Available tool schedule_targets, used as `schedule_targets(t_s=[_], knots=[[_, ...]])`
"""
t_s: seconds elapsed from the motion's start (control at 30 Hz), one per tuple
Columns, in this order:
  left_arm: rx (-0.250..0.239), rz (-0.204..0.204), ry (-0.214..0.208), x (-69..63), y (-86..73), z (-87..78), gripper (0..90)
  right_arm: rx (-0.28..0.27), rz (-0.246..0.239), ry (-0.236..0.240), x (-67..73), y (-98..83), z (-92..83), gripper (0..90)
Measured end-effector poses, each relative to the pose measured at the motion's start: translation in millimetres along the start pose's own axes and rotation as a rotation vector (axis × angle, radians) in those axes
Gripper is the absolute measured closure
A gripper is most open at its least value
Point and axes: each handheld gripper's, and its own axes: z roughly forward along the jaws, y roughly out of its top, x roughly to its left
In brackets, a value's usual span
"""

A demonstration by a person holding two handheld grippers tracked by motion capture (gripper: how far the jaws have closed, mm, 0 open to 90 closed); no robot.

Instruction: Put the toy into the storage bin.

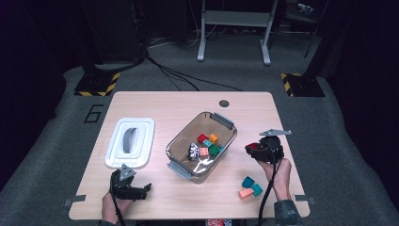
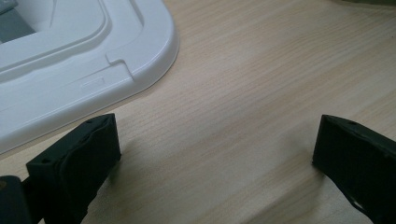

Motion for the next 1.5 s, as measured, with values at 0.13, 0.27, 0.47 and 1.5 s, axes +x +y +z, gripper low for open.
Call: schedule_targets(t_s=[0.13,0.27,0.47,1.5], knots=[[-0.001,0.002,0.002,0.0,-0.1,0.0,0.5,-0.006,0.004,0.004,0.8,5.0,0.2,58.7],[-0.002,0.000,0.001,-0.1,-0.1,0.1,0.5,-0.017,0.000,0.007,0.8,10.9,-0.8,58.8],[-0.005,0.000,0.006,-0.3,-0.2,0.3,0.6,-0.025,0.004,0.007,2.6,18.4,-2.3,58.8],[-0.001,0.001,0.002,0.0,-0.1,0.0,0.5,-0.086,-0.075,0.030,31.9,86.2,-12.4,58.7]])
